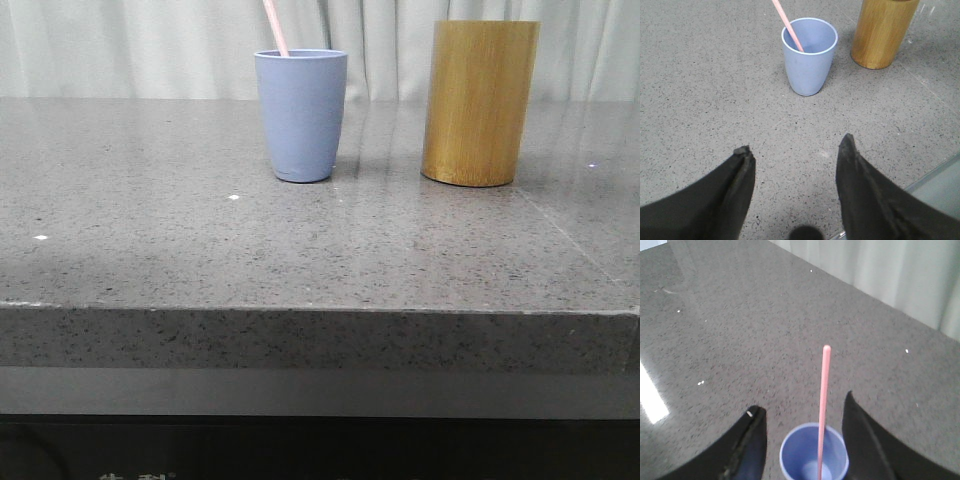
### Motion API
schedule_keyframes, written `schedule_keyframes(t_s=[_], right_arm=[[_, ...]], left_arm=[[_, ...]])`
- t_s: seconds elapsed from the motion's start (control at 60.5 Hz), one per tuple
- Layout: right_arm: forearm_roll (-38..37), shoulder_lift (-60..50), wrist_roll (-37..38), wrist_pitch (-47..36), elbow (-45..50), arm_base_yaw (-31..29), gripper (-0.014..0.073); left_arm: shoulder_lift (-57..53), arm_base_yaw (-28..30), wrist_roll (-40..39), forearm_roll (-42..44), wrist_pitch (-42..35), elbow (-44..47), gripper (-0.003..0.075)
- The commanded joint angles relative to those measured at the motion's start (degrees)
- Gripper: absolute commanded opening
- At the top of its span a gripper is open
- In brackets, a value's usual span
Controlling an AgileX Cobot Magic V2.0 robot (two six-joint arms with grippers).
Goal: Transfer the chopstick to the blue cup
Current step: 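Carry the pink chopstick over the blue cup and lower it inside, then open the right gripper to release the chopstick into the cup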
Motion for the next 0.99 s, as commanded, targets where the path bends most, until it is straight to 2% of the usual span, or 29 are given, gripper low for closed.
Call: schedule_keyframes(t_s=[0.0,0.116,0.298,0.496,0.728,0.976], right_arm=[[-3.1,-7.0,6.4,5.5,-1.7,-2.5,0.038],[-13.2,-12.9,14.3,11.2,0.2,-3.1,0.038],[-23.2,-23.8,20.4,9.5,10.3,-3.1,0.038],[-22.7,-35.4,21.9,5.4,25.4,-3.1,0.038],[-20.8,-48.3,21.9,-6.0,44.1,-3.1,0.038],[-20.4,-57.7,21.9,-13.0,55.5,-3.1,0.038]], left_arm=[[-0.4,-0.2,-0.4,-0.6,-4.3,-1.4,0.0365],[-0.4,-0.2,-0.4,-0.6,-4.2,-1.4,0.0365],[-0.4,-0.2,-0.4,-0.6,-3.3,-1.4,0.0365],[-0.4,-0.2,-0.4,-0.6,-2.0,-1.4,0.0365],[-0.4,-0.2,-0.4,-0.6,-2.0,-1.4,0.0365],[-0.4,-0.2,-0.4,-0.6,-2.0,-1.4,0.0365]])
